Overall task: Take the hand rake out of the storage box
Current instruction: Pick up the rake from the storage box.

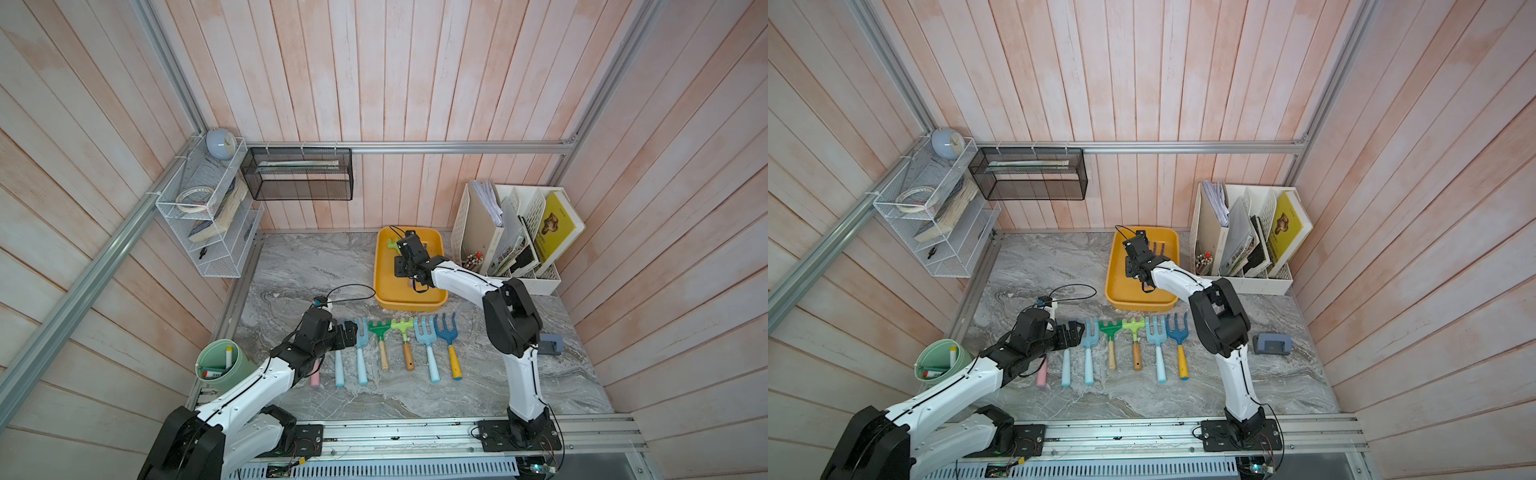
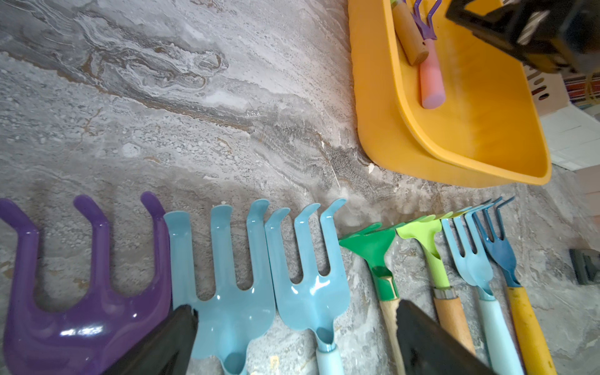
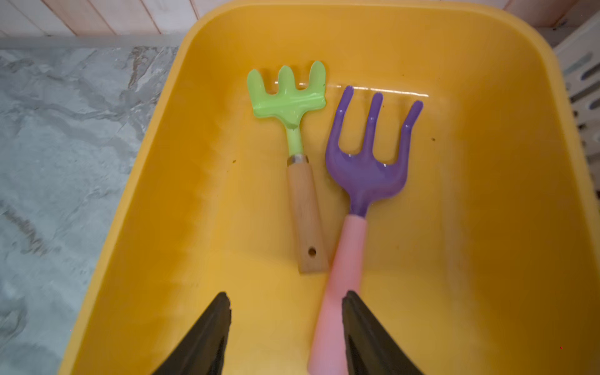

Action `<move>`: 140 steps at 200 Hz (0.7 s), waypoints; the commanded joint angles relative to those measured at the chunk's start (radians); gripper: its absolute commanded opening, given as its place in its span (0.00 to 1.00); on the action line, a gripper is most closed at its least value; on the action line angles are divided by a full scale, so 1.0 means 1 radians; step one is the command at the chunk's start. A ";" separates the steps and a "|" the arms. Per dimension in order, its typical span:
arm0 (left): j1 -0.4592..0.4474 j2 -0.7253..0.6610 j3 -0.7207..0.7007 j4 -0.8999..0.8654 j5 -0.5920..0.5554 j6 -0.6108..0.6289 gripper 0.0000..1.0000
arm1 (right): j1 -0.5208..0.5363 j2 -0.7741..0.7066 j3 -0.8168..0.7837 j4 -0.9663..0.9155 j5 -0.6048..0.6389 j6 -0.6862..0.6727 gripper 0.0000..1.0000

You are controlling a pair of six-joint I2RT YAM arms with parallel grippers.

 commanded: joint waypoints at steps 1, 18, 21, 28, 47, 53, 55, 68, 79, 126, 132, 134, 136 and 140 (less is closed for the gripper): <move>0.006 -0.004 -0.007 0.016 0.000 0.018 1.00 | -0.023 0.096 0.146 -0.102 -0.021 -0.106 0.58; 0.006 0.005 -0.004 0.016 0.000 0.018 1.00 | -0.034 0.176 0.253 -0.152 -0.041 -0.140 0.58; 0.005 0.005 -0.004 0.017 -0.001 0.018 1.00 | -0.036 0.188 0.270 -0.161 -0.039 -0.142 0.58; 0.006 0.008 -0.004 0.016 -0.004 0.018 1.00 | -0.040 0.212 0.304 -0.175 -0.034 -0.147 0.58; 0.007 0.012 -0.002 0.016 -0.009 0.018 1.00 | -0.043 0.264 0.382 -0.208 -0.036 -0.172 0.58; 0.006 0.011 -0.002 0.016 -0.010 0.018 1.00 | -0.043 0.277 0.401 -0.216 -0.029 -0.172 0.58; 0.006 0.012 -0.003 0.016 -0.010 0.018 1.00 | -0.043 0.282 0.406 -0.217 -0.029 -0.173 0.58; 0.006 0.012 -0.003 0.016 -0.012 0.019 1.00 | -0.049 0.304 0.425 -0.218 -0.034 -0.171 0.58; 0.006 0.013 -0.003 0.016 -0.012 0.019 1.00 | -0.052 0.322 0.442 -0.220 -0.046 -0.173 0.57; 0.006 0.022 0.000 0.015 -0.016 0.018 1.00 | -0.059 0.376 0.497 -0.243 -0.113 -0.163 0.53; 0.006 0.021 0.001 0.013 -0.018 0.018 1.00 | -0.059 0.376 0.496 -0.239 -0.119 -0.162 0.52; 0.006 0.021 0.001 0.012 -0.019 0.018 1.00 | -0.059 0.376 0.495 -0.238 -0.119 -0.161 0.52; 0.006 0.020 0.000 0.011 -0.020 0.017 1.00 | -0.059 0.376 0.494 -0.235 -0.118 -0.161 0.51; 0.006 0.020 0.001 0.011 -0.021 0.017 1.00 | -0.059 0.378 0.495 -0.236 -0.119 -0.159 0.51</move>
